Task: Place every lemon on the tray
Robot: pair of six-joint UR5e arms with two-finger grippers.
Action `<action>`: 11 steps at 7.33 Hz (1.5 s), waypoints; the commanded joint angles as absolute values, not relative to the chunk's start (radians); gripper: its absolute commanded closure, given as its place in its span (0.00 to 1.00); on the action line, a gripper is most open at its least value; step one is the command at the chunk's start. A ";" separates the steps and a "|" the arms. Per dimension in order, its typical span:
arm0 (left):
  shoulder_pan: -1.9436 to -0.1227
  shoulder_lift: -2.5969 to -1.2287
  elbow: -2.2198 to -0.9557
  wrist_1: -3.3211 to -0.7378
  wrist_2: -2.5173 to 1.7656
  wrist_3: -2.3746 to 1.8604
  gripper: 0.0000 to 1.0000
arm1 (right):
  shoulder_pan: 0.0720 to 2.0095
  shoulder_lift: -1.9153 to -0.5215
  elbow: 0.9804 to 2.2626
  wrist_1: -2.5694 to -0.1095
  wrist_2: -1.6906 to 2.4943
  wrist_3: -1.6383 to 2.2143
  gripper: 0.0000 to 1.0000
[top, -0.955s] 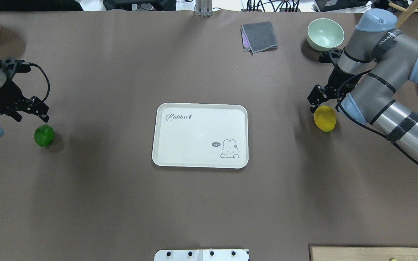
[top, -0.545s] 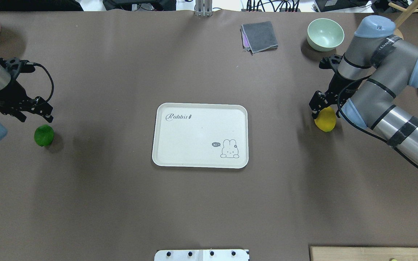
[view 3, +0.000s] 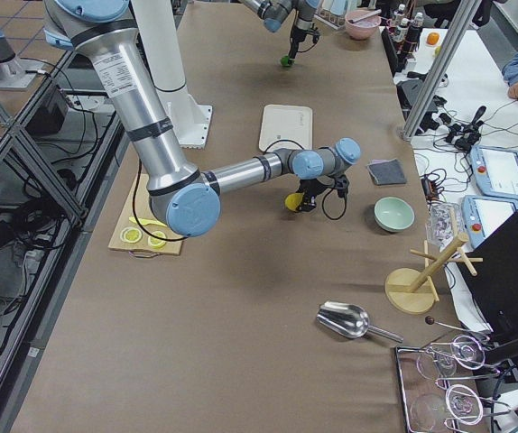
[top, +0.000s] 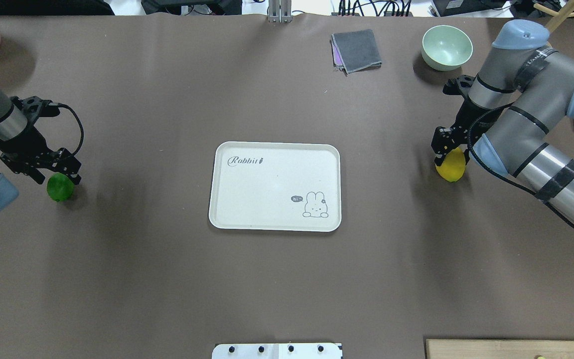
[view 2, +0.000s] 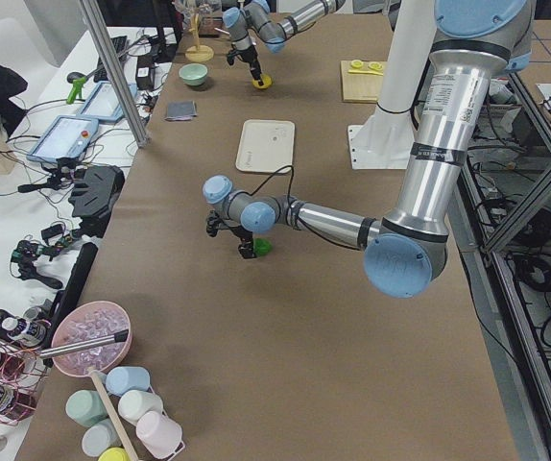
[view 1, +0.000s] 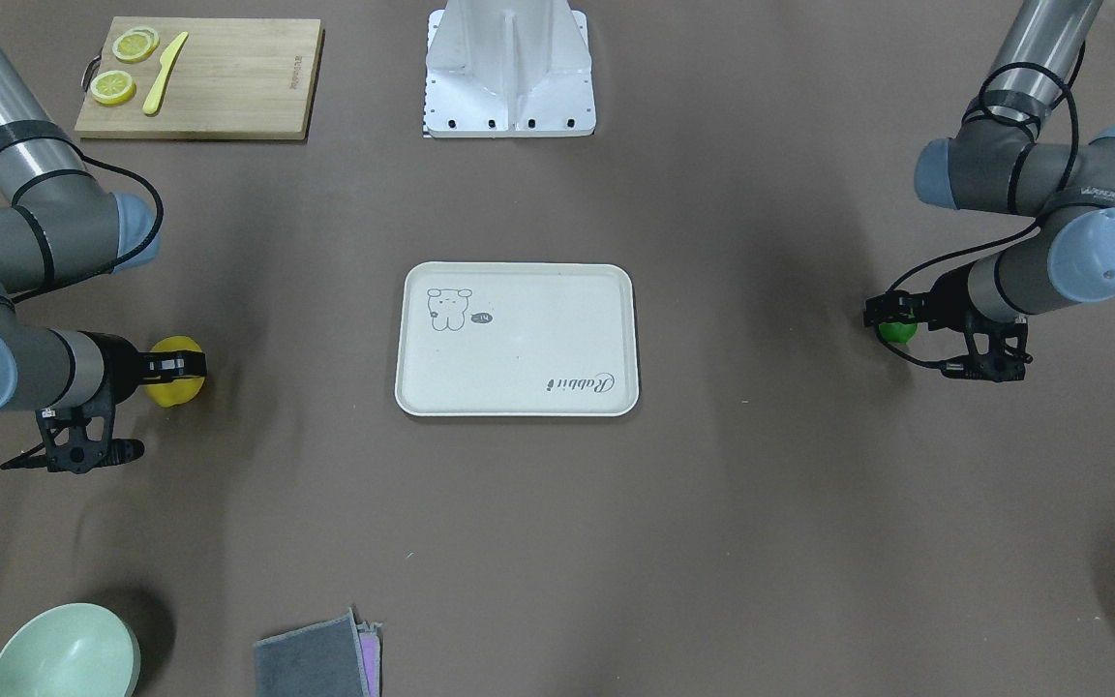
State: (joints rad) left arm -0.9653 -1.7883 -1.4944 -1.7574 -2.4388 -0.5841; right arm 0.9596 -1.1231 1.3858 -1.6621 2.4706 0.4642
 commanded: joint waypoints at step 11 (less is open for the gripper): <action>-0.962 -1.919 -1.641 -1.526 -2.559 -0.586 1.00 | 0.746 -0.692 1.206 -1.539 2.456 0.790 0.76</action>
